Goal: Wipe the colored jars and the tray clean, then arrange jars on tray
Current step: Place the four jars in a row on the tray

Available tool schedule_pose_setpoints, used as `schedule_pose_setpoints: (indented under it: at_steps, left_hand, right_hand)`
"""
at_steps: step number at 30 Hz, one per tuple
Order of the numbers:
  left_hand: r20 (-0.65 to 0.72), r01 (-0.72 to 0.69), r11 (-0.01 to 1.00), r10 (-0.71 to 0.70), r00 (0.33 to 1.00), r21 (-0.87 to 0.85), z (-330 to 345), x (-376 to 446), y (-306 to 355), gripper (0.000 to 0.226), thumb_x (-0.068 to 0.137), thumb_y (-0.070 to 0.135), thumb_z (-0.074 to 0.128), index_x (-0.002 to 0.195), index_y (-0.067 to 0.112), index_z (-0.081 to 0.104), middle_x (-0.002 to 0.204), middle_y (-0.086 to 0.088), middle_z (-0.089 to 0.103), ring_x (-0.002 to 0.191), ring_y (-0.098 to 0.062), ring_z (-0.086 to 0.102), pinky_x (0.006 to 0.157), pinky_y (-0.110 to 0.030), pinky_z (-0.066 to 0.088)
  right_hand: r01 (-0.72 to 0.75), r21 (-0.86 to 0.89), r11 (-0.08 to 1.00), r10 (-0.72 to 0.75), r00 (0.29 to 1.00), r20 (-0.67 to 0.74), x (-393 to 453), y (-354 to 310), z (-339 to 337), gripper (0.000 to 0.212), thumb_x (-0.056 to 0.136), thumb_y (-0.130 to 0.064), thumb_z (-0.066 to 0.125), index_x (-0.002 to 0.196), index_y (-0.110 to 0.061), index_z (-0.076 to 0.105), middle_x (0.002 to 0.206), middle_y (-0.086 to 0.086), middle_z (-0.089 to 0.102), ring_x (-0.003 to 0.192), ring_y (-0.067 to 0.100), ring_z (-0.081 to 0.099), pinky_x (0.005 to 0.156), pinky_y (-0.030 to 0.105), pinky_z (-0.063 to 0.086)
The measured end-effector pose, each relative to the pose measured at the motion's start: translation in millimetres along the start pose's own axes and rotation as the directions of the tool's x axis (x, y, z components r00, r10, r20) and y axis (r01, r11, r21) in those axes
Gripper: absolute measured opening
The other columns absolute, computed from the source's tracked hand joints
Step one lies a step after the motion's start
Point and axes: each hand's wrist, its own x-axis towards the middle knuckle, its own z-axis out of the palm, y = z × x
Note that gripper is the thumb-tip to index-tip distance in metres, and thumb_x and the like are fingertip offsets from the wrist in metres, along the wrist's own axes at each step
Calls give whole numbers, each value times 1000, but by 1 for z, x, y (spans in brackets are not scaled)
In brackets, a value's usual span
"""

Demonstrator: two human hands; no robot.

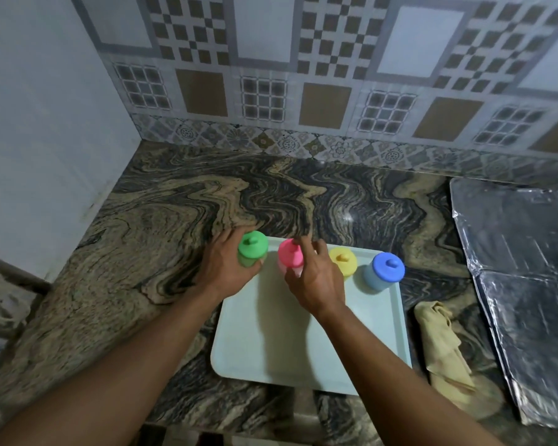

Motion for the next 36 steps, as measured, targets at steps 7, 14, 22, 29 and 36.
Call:
schedule_pose_setpoints:
  at_steps: [7,14,22,29,36]
  left_hand:
    - [50,28,1000,-28,998,-11,3,1,-5,82,65,38,86,141,25,57,134,-6,67,123,-34,62,102,-41,51]
    - [96,72,997,-72,993,8,0,-22,-21,105,64,38,89,156,32,39,142,-10,52,133,-32,54,109,-44,47]
    - [81,249,968,-250,965,27,-4,-81,-37,72,75,21,89,140,17,57,118,-8,59,106,-33,66,88,-47,58]
    - [154,311,946,-321,934,90,-5,-102,-24,55,86,24,82,137,20,62,93,9,65,74,-12,67,67,-34,54]
    - [153,444,896,-443,883,34,-4,-101,-26,34,90,13,78,123,18,70,88,7,70,78,-20,72,76,-37,57]
  right_hand:
    - [25,5,1000,-25,999,-25,-10,0,-13,69,87,-32,73,148,-33,40,136,6,51,93,38,70,65,41,55]
    - [18,96,995,10,959,-284,-61,20,-48,47,87,-44,66,130,-32,52,118,-8,57,78,21,65,55,39,53]
    - [-382,177,907,416,878,-236,-117,108,-60,14,88,-32,73,98,-27,64,91,-8,70,78,23,68,68,35,52]
    - [-522,-63,851,518,853,-67,-128,130,-60,28,94,-35,67,117,-21,64,122,3,69,104,34,68,79,40,54]
    - [-609,58,791,611,790,-48,-122,137,-58,29,92,-18,67,121,-20,68,105,10,76,98,36,71,72,36,50]
